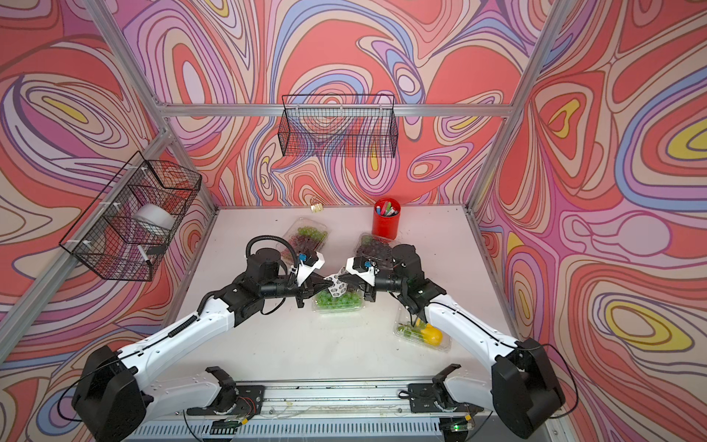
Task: Label fruit boxes
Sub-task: Tear off the label from the label sticker.
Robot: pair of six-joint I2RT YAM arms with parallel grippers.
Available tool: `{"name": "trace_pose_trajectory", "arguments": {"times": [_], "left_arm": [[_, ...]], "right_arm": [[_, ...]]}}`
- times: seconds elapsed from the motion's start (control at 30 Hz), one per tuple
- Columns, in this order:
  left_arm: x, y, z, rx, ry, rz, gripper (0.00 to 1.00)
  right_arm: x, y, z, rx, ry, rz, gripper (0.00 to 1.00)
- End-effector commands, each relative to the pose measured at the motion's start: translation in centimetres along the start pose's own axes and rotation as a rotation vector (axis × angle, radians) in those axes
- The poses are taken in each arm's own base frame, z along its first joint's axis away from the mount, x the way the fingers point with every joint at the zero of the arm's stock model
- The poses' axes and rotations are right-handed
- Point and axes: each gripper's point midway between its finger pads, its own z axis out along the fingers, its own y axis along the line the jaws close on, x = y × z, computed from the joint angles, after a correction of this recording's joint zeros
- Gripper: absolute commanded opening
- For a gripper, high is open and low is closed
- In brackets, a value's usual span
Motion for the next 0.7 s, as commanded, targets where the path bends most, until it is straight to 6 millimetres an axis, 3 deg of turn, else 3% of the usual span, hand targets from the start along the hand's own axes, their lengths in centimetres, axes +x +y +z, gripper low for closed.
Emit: {"name": "trace_pose_trajectory", "arguments": {"times": [0.0,0.67], "left_arm": [[-1.22,-0.26,0.26,0.020,-0.032,-0.033,0.00],[-1.24,0.43,0.80,0.007,-0.005,-0.109,0.00]], "right_arm": [[-1.08,0.09,-0.24,-0.001,-0.005,-0.045,0.00],[-0.59,0.75,-0.65,-0.016,0.028,-0.077,0.00]]}}
